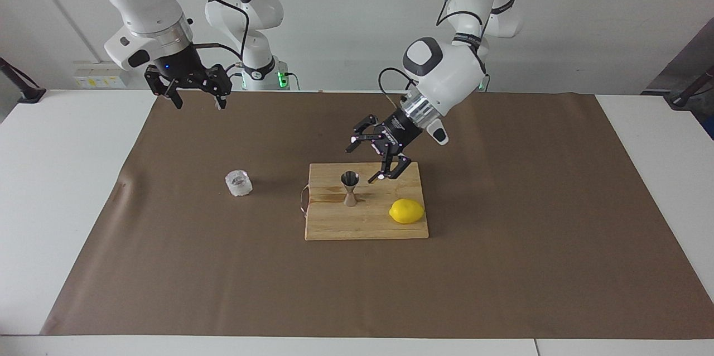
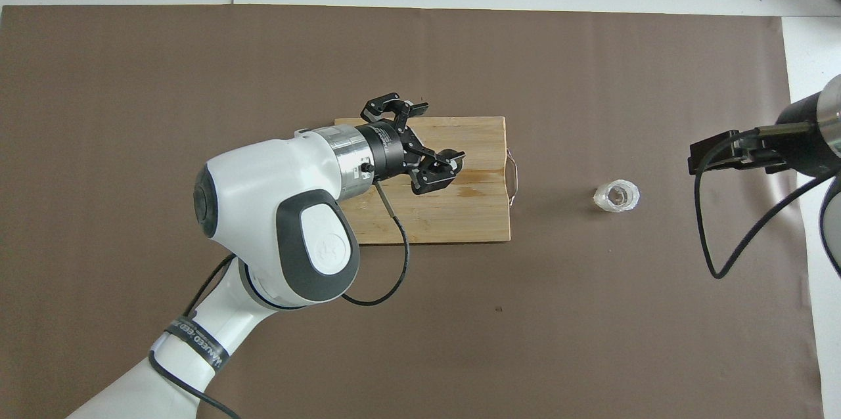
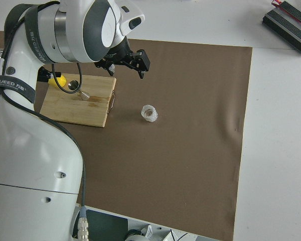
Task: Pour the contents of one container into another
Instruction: 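Set the metal cup on the board and open the left gripper, then retract the left gripper while the right gripper reaches the white cup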
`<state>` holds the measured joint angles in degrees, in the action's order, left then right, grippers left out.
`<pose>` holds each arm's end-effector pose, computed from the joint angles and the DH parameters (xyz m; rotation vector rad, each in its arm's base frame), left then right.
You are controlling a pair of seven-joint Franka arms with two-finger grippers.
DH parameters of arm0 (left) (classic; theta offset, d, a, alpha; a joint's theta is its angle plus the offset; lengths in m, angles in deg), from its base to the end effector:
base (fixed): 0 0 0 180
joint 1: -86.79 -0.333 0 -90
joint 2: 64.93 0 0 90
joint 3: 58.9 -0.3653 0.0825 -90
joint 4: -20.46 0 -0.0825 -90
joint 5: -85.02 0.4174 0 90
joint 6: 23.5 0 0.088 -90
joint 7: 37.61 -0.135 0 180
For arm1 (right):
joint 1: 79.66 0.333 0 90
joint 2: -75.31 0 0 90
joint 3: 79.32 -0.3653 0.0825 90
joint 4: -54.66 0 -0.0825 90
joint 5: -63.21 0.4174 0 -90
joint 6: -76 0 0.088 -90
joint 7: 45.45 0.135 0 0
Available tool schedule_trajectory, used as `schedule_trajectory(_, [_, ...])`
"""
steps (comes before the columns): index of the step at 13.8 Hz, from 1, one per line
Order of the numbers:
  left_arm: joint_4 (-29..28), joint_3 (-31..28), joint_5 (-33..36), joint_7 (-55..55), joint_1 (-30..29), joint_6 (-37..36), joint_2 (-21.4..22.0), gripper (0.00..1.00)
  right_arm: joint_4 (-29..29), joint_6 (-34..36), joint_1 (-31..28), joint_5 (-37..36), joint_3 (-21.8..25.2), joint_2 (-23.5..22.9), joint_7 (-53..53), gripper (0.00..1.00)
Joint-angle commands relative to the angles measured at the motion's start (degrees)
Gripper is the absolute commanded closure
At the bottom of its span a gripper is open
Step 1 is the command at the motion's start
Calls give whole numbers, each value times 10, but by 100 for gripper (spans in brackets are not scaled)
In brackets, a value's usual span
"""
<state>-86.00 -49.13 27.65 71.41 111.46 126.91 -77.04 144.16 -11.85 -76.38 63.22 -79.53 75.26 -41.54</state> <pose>0.5918 -0.3864 0.4752 1.1951 2.0297 -0.6915 0.5824 0.0355 0.6465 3.1395 -0.0115 -0.0465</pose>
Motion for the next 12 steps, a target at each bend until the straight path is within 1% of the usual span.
schedule_trajectory(1, [33, 3, 126, -1, -34, -80, 1, 0, 29, -2, -8, 14, -3, 19, -49, 0])
schedule_trajectory(3, [61, 3, 264, -10, -43, -121, -3, 0, 73, -24, -8, 14, -2, 40, -129, 0])
schedule_trajectory(4, [68, 3, 316, -11, -43, -133, -4, 0, 101, -56, -8, 14, -2, 51, -156, 0])
schedule_trajectory(6, [71, 3, 406, -23, -42, -136, -4, 0, 167, -119, -9, 15, -1, 79, -244, 0])
schedule_trajectory(7, [71, 3, 434, -35, -43, -137, -2, 0, 201, -143, -9, 15, 0, 91, -287, 0])
schedule_trajectory(8, [69, 3, 444, -44, -44, -137, -1, 0, 227, -165, -8, 15, 1, 100, -333, 0])
schedule_trajectory(10, [69, 2, 449, -79, -59, -141, 0, 0, 255, -194, -10, 16, 1, 100, -441, 0])
schedule_trajectory(12, [69, 2, 486, -196, -69, -164, 2, 0, 279, -219, -21, 17, 1, 85, -567, 0])
